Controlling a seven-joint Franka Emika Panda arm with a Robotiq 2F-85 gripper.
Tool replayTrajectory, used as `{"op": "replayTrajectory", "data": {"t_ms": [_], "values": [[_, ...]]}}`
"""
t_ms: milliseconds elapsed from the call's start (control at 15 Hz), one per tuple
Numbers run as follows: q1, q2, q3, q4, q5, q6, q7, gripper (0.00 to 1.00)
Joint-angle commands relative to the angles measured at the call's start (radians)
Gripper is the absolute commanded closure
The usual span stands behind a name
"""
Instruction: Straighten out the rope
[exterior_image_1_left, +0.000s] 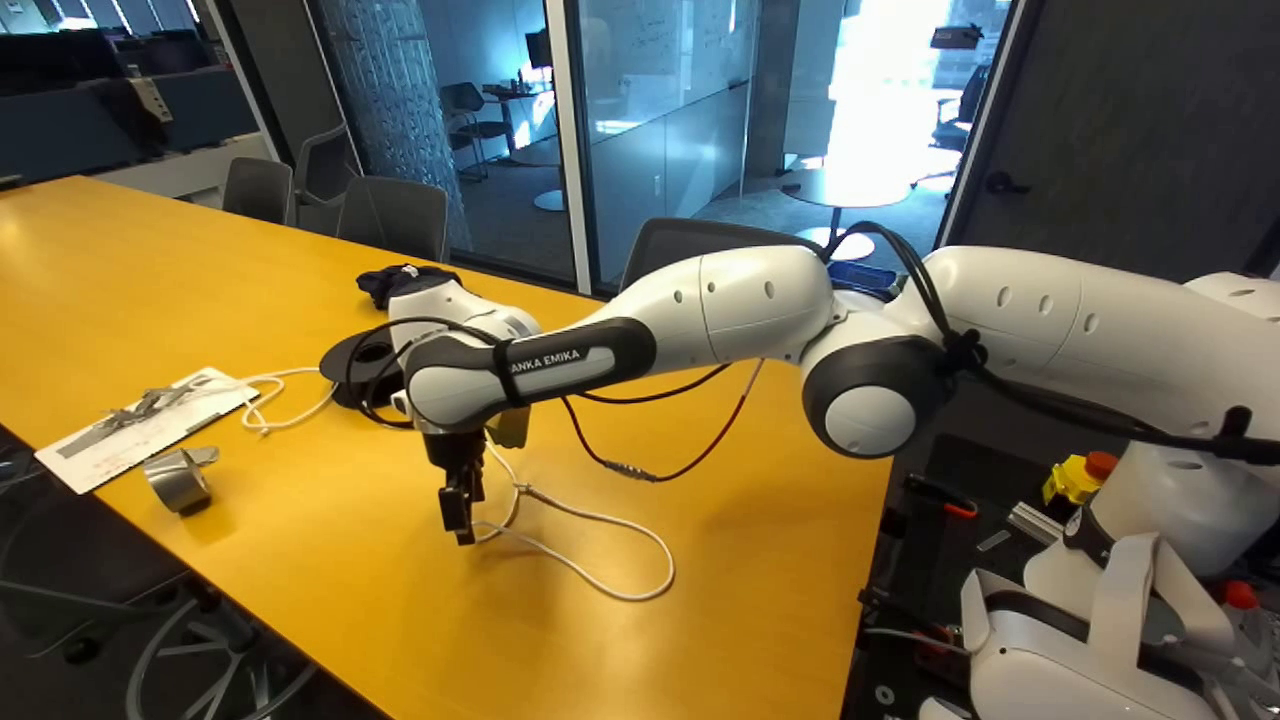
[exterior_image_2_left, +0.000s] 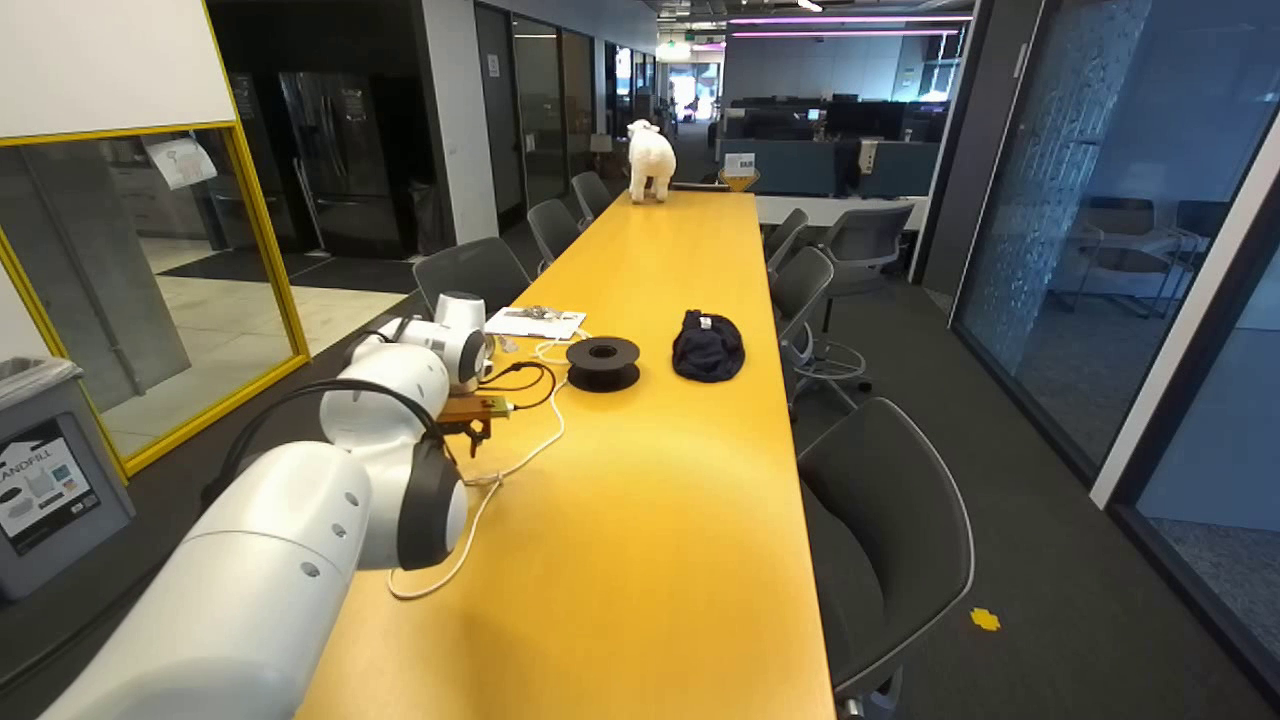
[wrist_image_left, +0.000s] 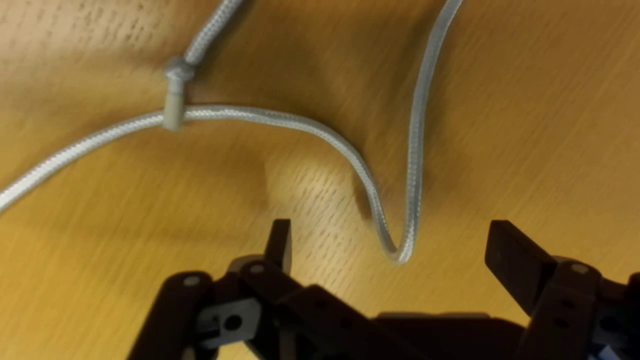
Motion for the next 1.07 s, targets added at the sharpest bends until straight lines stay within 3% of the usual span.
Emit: {"op": "replayTrajectory", "data": {"t_ms": [0,200,267,400,867,1000], "values": [[0.0,0.025,0.004,0.041,-0.021,-0.005,-0.033,0.0],[-0.002,0.033,0.004,0.042,-0.021,-0.004,-0.041,0.0],[-0.003,0.036,0.004,0.042,-0.02,-0.004,-0.043,0.25],[-0.002,0.042,-0.002,0.045,-0.023,0.006,-0.029,0.34],[0.034,0.091,-0.094,0.051,-0.115,0.281,0.121,0.88],[0.05,0.094,-0.13,0.043,-0.155,0.344,0.168,0.96]]}}
